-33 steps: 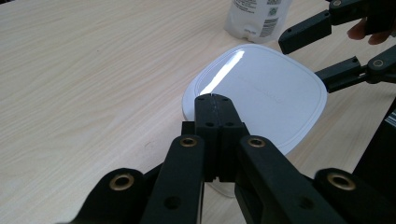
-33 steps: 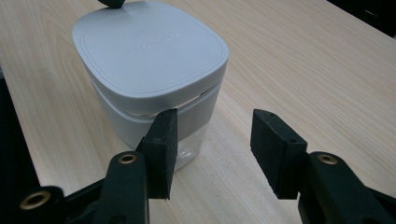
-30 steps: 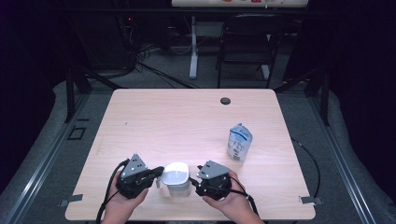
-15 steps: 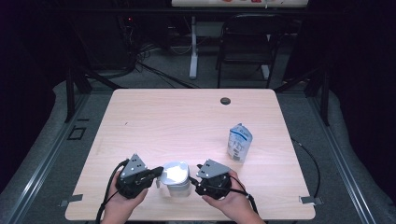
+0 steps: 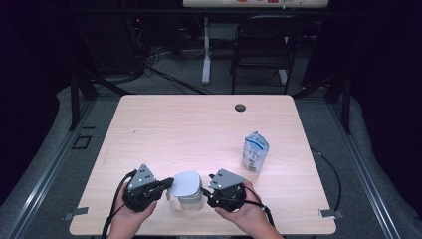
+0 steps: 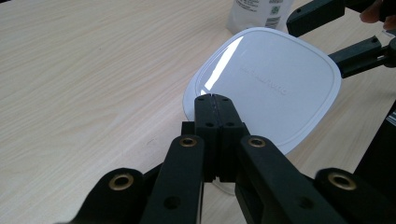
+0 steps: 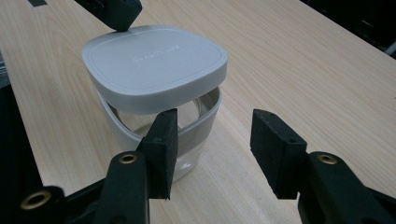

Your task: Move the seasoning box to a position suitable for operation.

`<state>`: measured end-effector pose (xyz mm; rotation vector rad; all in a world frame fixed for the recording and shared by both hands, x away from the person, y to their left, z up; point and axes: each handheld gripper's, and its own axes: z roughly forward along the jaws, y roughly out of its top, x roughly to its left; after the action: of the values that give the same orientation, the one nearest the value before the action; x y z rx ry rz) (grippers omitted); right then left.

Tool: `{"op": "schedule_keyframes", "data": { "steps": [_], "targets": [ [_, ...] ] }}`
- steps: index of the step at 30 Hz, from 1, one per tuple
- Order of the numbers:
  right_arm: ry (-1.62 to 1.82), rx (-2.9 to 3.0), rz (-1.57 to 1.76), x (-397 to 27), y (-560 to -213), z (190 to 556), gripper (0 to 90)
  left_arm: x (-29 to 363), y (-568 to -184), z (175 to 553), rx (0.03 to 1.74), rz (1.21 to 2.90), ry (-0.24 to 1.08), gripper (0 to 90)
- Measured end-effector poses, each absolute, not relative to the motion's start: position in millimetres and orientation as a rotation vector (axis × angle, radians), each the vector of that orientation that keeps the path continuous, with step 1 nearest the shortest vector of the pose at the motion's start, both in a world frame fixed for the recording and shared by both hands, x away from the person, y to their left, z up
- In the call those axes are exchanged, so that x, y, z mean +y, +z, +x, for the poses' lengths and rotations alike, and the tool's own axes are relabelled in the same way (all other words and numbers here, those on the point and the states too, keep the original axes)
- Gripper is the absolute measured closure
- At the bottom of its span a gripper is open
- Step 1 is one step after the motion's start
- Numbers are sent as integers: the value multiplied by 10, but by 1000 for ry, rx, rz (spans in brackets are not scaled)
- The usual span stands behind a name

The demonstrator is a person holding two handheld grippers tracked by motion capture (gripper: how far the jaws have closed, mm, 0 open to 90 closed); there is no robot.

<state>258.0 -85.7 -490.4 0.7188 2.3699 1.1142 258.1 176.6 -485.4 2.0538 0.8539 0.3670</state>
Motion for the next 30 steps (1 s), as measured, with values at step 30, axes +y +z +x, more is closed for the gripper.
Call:
{"op": "schedule_keyframes", "data": {
  "steps": [30],
  "targets": [
    [1126,2358,690,-791,-4791,2567,523,1932,-4835,2568,895,2011,409,736]
  ]
}}
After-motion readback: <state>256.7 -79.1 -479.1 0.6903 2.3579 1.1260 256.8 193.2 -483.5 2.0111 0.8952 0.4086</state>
